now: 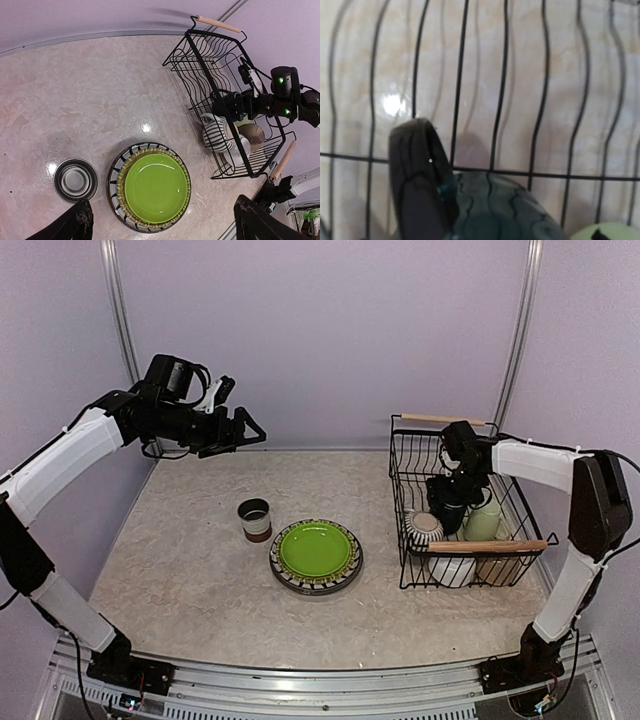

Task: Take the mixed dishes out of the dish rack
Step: Grab the cup from the dish rack, then pass from the right arm to the left, then place the cup at the center of the board, then grab the cup from the dish rack.

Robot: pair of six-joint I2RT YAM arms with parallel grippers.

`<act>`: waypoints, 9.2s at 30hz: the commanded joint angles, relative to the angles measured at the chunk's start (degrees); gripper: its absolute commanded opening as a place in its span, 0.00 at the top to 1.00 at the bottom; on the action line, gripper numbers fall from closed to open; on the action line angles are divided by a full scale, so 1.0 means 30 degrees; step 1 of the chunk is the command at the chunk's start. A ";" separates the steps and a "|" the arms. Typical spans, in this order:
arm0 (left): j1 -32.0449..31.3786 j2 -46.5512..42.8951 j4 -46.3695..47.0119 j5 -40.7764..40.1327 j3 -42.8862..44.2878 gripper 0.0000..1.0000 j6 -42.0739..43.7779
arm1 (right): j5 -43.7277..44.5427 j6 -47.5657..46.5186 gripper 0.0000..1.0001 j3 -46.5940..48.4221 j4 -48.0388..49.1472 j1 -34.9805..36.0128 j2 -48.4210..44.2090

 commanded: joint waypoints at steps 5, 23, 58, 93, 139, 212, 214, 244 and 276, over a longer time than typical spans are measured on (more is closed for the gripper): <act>0.0165 0.0330 0.0538 0.1047 -0.0369 0.07 -0.0418 | 0.0414 0.0790 0.72 -0.0909 0.2099 0.0147 -0.4125; 0.0557 0.0519 0.3782 0.5894 -0.1639 0.06 -0.2832 | -0.2701 0.2761 1.00 -0.8351 1.2349 0.0074 -1.2587; -0.4939 0.7446 2.4383 1.5146 0.0435 0.30 -1.8594 | -1.0361 1.0547 1.00 -0.9934 2.7965 0.5724 -1.0526; -0.3832 0.1256 1.3793 0.9505 -0.5710 1.00 -1.0968 | -0.4843 0.8625 0.00 -1.0937 2.3350 0.6658 -1.1244; -0.3598 0.2453 -0.2854 -0.7846 -0.7687 0.49 -0.6773 | -0.0522 0.6321 0.00 -1.0165 1.6625 0.6122 -1.4184; -0.0359 -0.2249 0.0849 -0.0863 -0.2862 0.01 0.0502 | -0.0575 -0.1443 0.01 -0.2089 -0.0727 -0.4086 -0.1190; -0.0359 -0.2250 0.0849 -0.0612 -0.2863 0.01 0.0434 | -0.0495 -0.1523 0.00 -0.2251 -0.0815 -0.4095 -0.1389; -0.0421 -0.2233 0.0771 -0.0069 -0.2798 0.01 0.0293 | -0.0637 -0.1473 0.52 -0.2861 -0.0705 -0.4097 -0.2448; -0.0333 -0.1626 0.1507 0.1641 -0.3120 0.01 -0.0640 | -0.5469 0.5495 1.00 -0.7573 0.8639 -0.4342 -1.0556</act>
